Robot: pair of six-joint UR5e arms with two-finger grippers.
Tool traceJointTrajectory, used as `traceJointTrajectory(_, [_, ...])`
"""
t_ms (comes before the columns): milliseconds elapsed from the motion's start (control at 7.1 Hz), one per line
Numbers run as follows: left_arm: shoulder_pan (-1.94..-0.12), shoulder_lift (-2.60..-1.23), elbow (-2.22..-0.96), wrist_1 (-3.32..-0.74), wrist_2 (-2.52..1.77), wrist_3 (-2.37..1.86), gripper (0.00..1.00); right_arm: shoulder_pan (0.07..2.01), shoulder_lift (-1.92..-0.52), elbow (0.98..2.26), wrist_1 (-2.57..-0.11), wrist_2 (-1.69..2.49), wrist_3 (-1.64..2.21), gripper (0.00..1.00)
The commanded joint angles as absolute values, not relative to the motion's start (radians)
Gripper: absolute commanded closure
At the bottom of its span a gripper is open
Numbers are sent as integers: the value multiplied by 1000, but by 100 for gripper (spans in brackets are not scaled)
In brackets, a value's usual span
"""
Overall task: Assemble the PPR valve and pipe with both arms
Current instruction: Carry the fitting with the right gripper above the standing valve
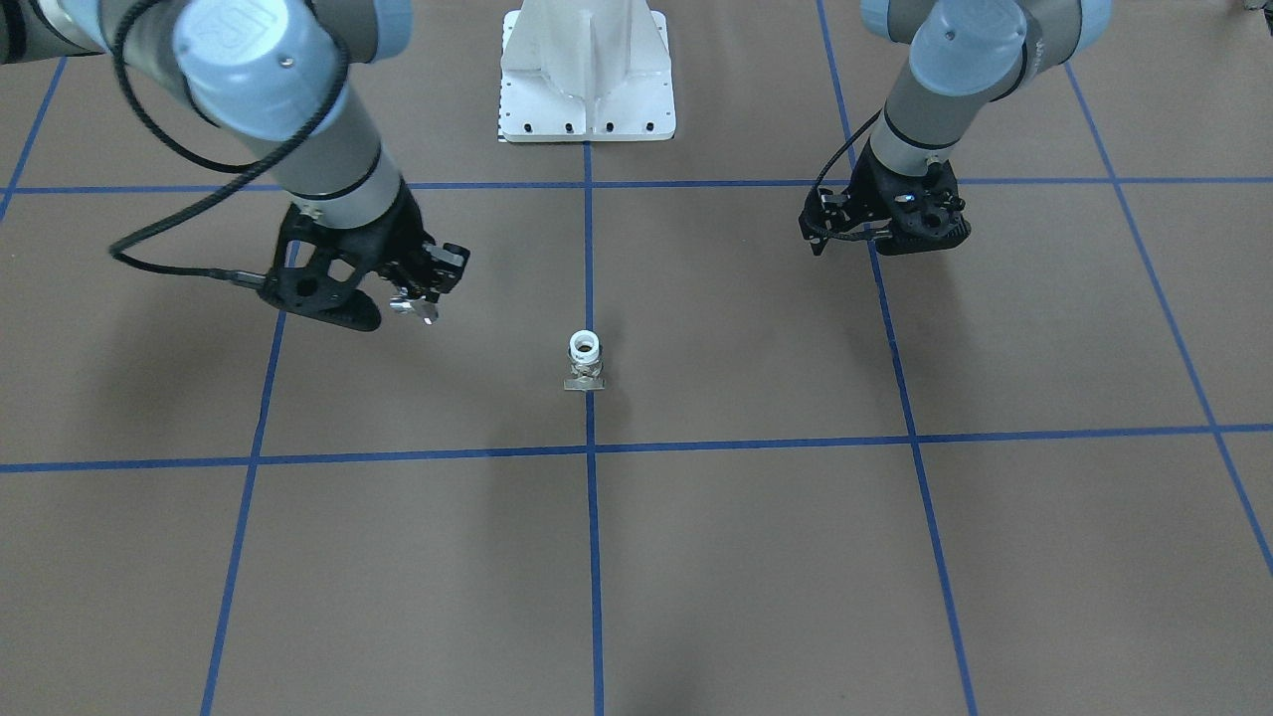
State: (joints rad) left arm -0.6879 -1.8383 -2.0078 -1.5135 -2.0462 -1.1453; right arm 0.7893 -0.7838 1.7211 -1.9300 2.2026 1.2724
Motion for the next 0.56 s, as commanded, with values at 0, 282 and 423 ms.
traceJointTrajectory(0, [-689, -1827, -2009, -1516, -2045, -1146, 0, 732, -651, 1550, -1818, 2192, 1412, 100])
traceJointTrajectory(282, [-704, -1836, -2005, -1517, -2048, -1143, 0, 716, -608, 1462, -1745, 2158, 1431, 100])
traceJointTrajectory(423, [-704, -1838, -2005, -1519, -2048, -1147, 0, 701, -583, 1421, -1732, 2157, 1451, 100])
